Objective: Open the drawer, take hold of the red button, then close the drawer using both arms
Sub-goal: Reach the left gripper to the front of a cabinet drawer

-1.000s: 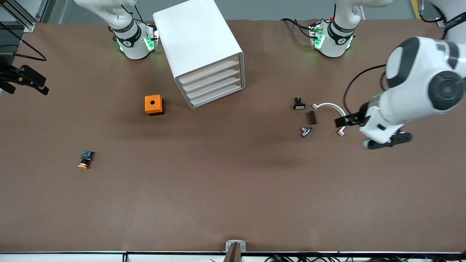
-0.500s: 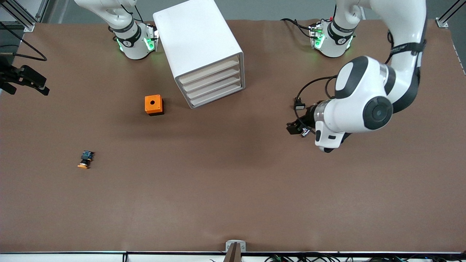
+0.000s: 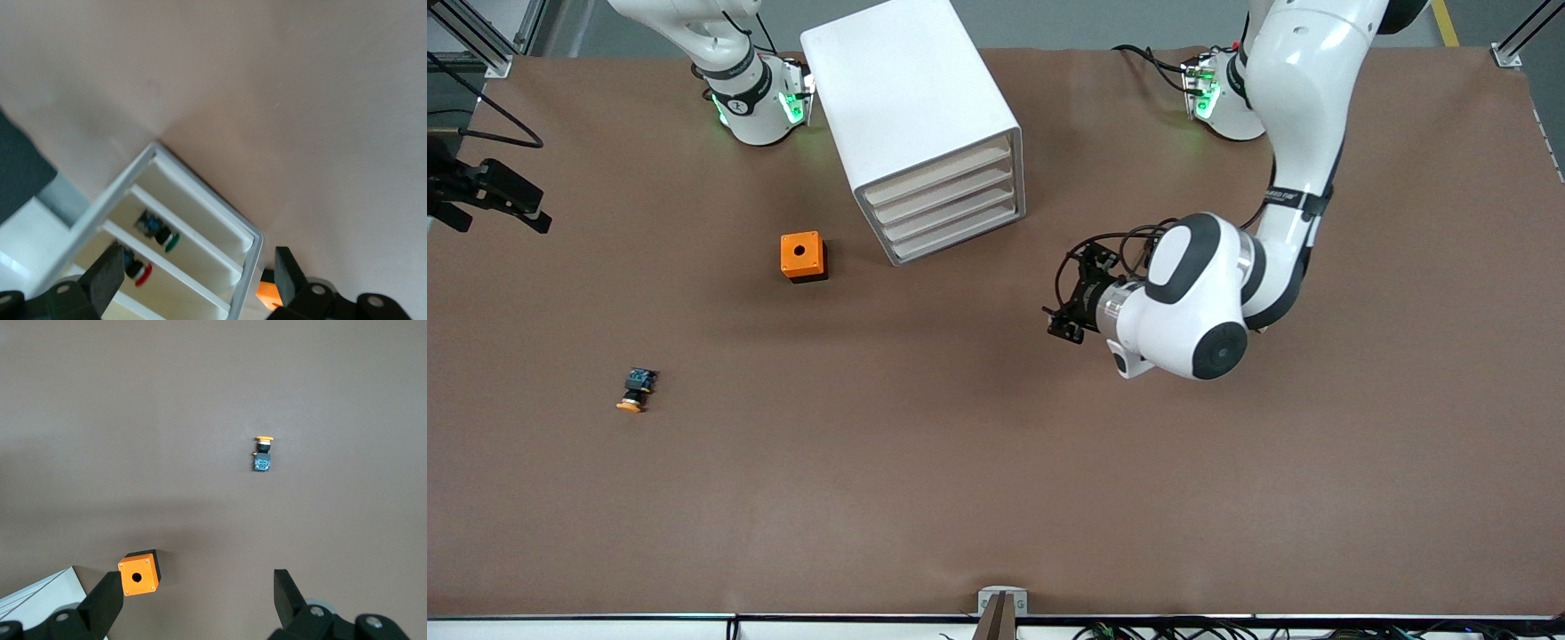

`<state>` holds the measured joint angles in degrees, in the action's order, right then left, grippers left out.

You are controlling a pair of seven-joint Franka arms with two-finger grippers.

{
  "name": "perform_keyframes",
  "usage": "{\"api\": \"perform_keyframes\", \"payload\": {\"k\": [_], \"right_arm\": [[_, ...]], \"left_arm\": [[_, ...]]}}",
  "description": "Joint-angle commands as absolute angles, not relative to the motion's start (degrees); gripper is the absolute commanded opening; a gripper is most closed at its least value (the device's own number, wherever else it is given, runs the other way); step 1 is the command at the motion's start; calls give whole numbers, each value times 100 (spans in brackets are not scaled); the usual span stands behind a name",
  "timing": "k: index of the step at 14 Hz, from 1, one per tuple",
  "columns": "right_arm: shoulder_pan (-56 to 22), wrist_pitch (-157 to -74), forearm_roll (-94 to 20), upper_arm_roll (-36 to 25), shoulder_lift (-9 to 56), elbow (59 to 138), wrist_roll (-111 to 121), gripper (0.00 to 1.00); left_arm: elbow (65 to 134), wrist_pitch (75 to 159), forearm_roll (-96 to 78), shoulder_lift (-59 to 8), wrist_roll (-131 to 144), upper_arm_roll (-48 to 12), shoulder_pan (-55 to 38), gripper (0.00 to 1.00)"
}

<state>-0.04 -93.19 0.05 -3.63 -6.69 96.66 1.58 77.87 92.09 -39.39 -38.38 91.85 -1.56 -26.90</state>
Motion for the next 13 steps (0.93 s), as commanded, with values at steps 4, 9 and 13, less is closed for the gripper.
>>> {"api": "perform_keyframes", "payload": {"k": [4,9,13], "right_arm": [[53,-9229,-202,-360,-809,9782,237,100],[53,-9202,-202,-360,-809,9782,237,100],[53,-9185,-202,-360,-800,9756,237,100]], "left_arm": [[7559,8747,-4666,-4472,10869,-527,-2637,99],[7585,8245,-5264,-4965,12320,-632,-2637,97],[7611,7990,-5537,-5194,12918,-834,-2689,75]]}}
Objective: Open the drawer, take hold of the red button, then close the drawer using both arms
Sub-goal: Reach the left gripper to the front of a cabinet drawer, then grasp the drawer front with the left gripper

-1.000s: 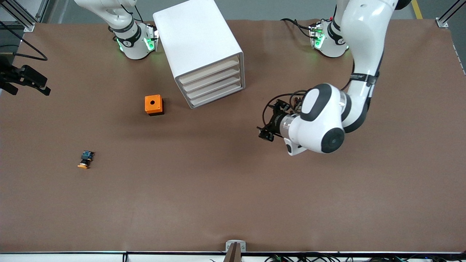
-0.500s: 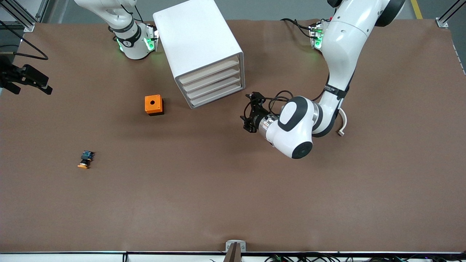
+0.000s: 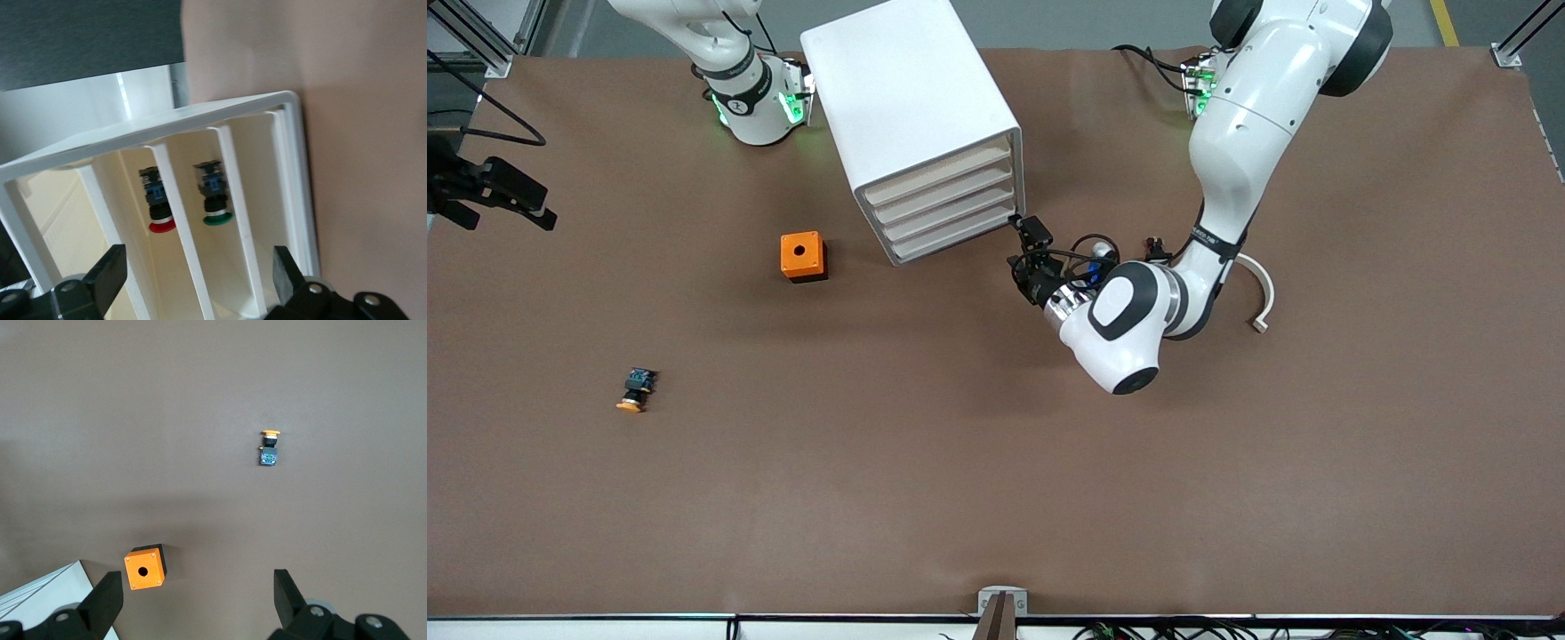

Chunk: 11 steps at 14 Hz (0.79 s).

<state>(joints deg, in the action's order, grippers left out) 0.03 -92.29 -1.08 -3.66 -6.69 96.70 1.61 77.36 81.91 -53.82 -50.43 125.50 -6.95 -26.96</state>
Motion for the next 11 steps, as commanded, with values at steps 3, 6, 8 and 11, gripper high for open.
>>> {"api": "perform_keyframes", "payload": {"k": [3,6,8,11], "right_arm": [[53,-9115,-193,-352,-791,9721,229,100],[53,-9062,-150,-360,-730,9493,220,100],[53,-9062,-141,-360,-712,9475,229,100],[53,-9062,-132,-360,-694,9475,229,100]], "left_arm": [[7699,7858,-5563,-5344,13087,-1019,-2759,58],[7752,7586,-5563,-5396,13087,-1028,-2987,50],[7883,7489,-5555,-5397,13096,-1028,-3093,49],[7971,7365,-5555,-5396,13262,-1028,-3155,47]]}}
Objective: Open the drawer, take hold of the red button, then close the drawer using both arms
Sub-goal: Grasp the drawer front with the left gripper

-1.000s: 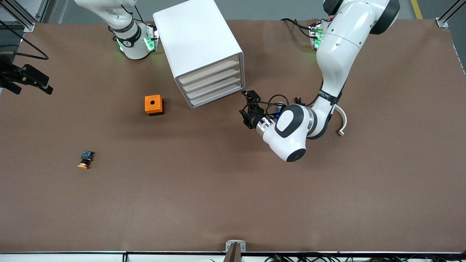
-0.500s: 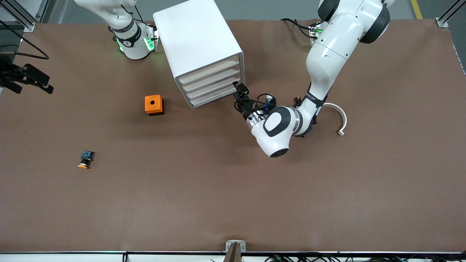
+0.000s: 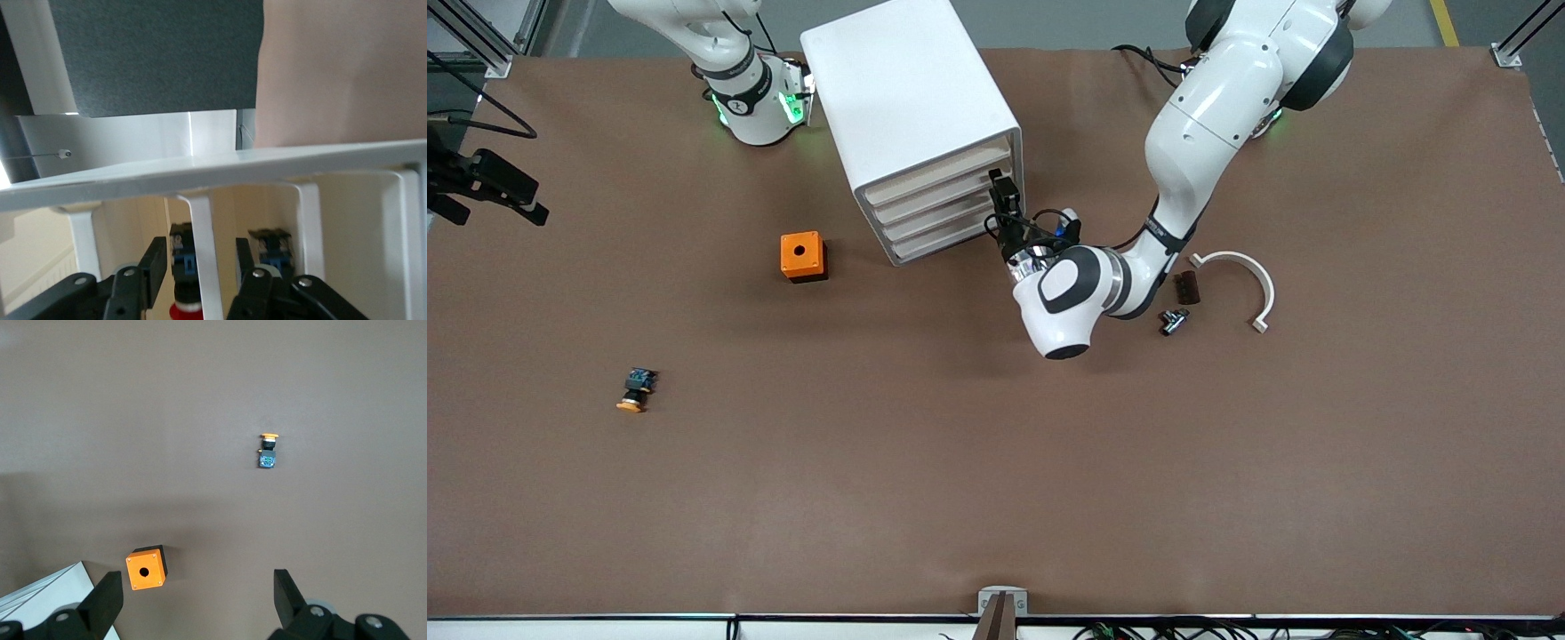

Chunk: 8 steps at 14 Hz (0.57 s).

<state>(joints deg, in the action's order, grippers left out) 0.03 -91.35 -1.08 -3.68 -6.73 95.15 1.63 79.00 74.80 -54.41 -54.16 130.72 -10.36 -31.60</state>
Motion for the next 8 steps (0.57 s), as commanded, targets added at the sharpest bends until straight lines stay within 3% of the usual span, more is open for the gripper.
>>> {"api": "perform_keyframes", "payload": {"k": [1,5,8], "right_arm": [[53,-9062,-132,-360,-694,9475,229,100],[62,-9070,-27,-360,-537,9475,229,100],[62,-9123,0,-352,-309,9475,220,100]], "left_arm": [[7989,7365,-5555,-5396,13315,-1028,-3164,45],[7980,7365,-5563,-5405,13324,-1028,-3243,31],[7945,7427,-5572,-5458,13324,-1028,-3287,27]]}}
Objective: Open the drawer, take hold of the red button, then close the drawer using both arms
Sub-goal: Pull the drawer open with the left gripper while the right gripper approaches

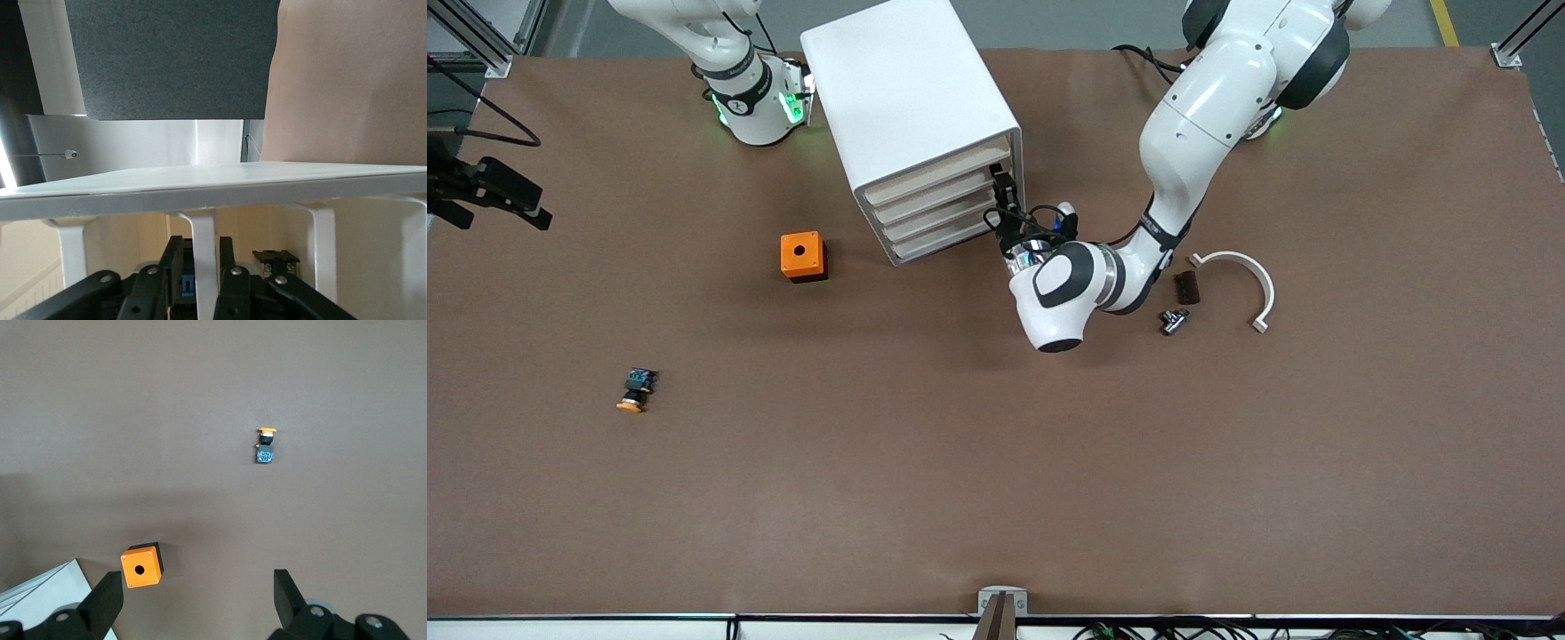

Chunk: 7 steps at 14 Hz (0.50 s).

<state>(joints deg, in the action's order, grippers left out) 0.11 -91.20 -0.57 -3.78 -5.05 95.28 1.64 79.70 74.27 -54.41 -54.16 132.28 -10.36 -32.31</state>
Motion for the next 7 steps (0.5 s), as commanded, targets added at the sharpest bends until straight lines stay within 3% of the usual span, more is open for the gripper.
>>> {"api": "perform_keyframes", "payload": {"k": [1,7], "right_arm": [[70,-9114,-9,-352,-177,9449,228,100],[184,-9193,-17,-360,263,9378,237,100]], "left_arm": [[7937,7444,-5572,-5475,13324,-1028,-3287,26],[7928,7506,-5651,-5476,13316,-1020,-3366,14]]}}
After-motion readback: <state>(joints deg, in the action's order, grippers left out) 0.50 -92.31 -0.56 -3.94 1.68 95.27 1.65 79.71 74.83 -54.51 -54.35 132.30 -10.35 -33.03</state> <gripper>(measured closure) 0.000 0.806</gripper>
